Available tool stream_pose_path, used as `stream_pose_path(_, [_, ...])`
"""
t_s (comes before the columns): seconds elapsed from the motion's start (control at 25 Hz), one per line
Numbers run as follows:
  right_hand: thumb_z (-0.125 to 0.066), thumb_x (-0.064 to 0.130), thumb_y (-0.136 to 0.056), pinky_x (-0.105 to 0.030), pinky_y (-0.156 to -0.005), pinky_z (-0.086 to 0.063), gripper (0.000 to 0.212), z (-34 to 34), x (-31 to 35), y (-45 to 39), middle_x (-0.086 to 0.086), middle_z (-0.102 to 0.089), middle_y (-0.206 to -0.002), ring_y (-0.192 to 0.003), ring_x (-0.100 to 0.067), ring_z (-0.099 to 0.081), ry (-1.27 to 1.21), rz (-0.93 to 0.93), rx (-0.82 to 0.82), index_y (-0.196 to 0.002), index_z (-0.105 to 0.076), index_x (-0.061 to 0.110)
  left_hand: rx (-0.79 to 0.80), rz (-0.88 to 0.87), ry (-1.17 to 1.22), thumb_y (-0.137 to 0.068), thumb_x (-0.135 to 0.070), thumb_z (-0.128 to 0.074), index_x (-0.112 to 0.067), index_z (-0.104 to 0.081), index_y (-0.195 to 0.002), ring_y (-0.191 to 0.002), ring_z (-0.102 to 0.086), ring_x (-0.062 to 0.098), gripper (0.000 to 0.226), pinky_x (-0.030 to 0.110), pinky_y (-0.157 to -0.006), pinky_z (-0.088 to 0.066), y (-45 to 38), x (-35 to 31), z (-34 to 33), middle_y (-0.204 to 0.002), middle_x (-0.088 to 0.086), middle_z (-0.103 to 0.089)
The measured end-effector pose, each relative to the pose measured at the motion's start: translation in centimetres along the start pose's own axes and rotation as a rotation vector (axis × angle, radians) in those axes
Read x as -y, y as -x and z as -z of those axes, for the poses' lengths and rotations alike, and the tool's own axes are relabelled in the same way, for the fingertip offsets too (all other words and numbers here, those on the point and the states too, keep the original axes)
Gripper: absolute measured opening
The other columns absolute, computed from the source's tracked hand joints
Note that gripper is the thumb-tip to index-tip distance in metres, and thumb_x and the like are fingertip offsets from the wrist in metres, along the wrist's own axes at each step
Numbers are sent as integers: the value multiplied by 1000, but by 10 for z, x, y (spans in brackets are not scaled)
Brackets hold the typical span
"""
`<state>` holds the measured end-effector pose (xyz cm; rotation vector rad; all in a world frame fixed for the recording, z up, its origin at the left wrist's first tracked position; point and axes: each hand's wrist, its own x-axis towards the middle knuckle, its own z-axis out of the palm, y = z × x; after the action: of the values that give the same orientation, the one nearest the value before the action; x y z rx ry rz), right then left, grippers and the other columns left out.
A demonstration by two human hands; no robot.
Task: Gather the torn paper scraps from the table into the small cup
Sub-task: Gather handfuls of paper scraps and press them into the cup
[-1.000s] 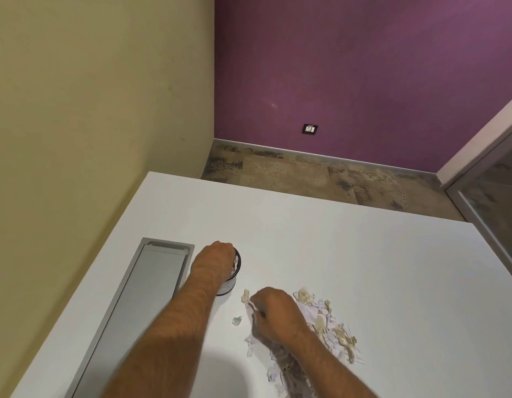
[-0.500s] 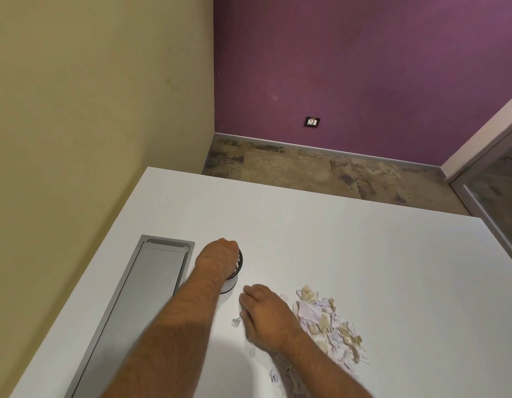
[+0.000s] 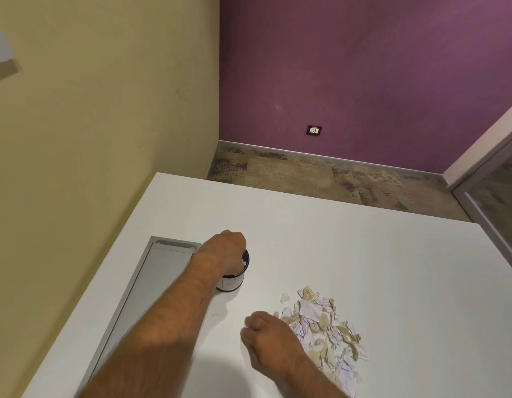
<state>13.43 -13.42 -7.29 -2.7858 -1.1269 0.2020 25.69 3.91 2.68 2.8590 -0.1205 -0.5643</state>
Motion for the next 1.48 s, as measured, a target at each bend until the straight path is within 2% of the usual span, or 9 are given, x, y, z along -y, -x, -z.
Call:
stream_pose_path(0.16, [-54, 15, -76, -27, -60, -47, 12, 8, -15, 9, 4, -56, -68, -73, -15, -51, -208, -95, -111, -64, -56, 18, -414, 16, 421, -81, -15, -64, -24, -71, -95, -87, -65, 20, 18, 31, -79, -54, 34, 14, 1, -95, -2, -72])
stream_pose_path(0.28, [-47, 27, -89, -24, -89, -48, 26, 16, -34, 8, 3, -69, -108, -110, -15, -57, -271, -306, -238, -97, -71, 21, -736, 175, 729, -82, -15, -67, -23, -69, -83, -75, -65, 17, 8, 29, -70, -52, 67, 32, -33, -77, -6, -70])
stream_pose_path(0.4, [-34, 35, -97, -35, -105, -39, 39, 20, -44, 5, -9, -57, -126, -122, -27, -46, -195, -352, -126, -117, -58, 13, -507, 255, 654, -87, -18, -65, -20, -69, -102, -102, -65, 25, 15, 34, -90, -51, 87, 39, -93, -102, 4, -72])
stream_pose_path(0.48, [-27, 38, -98, -38, -106, -35, 39, 17, -41, 4, -10, -53, -122, -117, -28, -44, -125, -318, -23, -117, -51, 13, -344, 171, 451, -95, -30, -55, -10, -59, -130, -131, -49, 25, 40, 32, -114, -29, 104, 29, -128, -137, 11, -58])
stream_pose_path(0.6, [-28, 36, -97, -40, -102, -41, 33, 6, -25, 9, -9, -53, -117, -113, -28, -46, -100, -216, -4, -112, -49, 17, -351, -47, 262, -98, -45, -36, 3, -61, -125, -127, -54, 37, 61, 35, -115, -17, 129, 8, -160, -135, 20, -57])
stream_pose_path(0.84, [-35, 30, -95, -39, -117, -28, 40, 4, 5, 37, -8, -53, -138, -131, -30, -44, -163, -95, -5, -131, -50, 18, -324, -170, 321, -69, -25, -81, 1, -52, -134, -132, -46, 38, 76, 24, -118, 2, 143, -12, -180, -143, 13, -49])
stream_pose_path(1.04, [-51, 28, -87, -26, -103, -39, 38, 23, 5, 76, 7, -60, -132, -127, -16, -48, -367, -490, -310, -123, -62, 25, -254, -170, 294, -76, -51, -67, -23, -33, -149, -140, -37, 19, 85, 20, -116, -18, 131, -21, -167, -155, -2, -36])
stream_pose_path(1.16, [-52, 33, -81, -22, -83, -47, 40, 27, 7, 92, 12, -56, -122, -112, -12, -48, -277, -600, -193, -120, -56, 35, -77, -85, 154, -79, -57, -62, -41, -14, -150, -135, -31, 21, 87, 34, -108, -35, 117, -35, -158, -156, -5, -22])
stream_pose_path(1.48, [-42, 28, -87, -34, -67, -52, 23, 9, 24, 66, 3, -50, -102, -90, -21, -53, -231, -593, -53, -107, -53, 29, -120, -41, 244, -90, -33, -58, -35, -50, -124, -113, -46, 18, 34, 33, -89, -51, 106, -49, -169, -124, -4, -45])
